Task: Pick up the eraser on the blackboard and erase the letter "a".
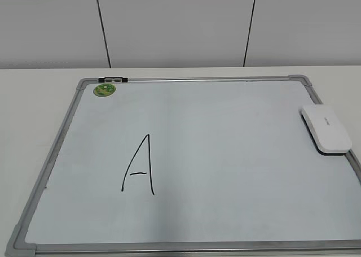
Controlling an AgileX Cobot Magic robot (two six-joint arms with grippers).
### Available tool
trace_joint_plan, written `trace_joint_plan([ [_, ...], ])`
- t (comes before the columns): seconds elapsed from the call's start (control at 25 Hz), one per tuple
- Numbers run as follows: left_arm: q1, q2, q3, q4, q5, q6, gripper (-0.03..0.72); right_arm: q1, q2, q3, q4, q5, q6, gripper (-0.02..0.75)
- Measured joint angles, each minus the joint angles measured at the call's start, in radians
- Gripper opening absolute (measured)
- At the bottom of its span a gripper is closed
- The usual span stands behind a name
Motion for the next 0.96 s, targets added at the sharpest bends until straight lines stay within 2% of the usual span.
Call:
trace_joint_plan([
  [0.96, 0.0, 0.0, 0.0, 0.0, 0.0, 0.0, 0.347, 0.0, 0.0, 0.0, 0.0, 0.0, 0.0, 0.532],
])
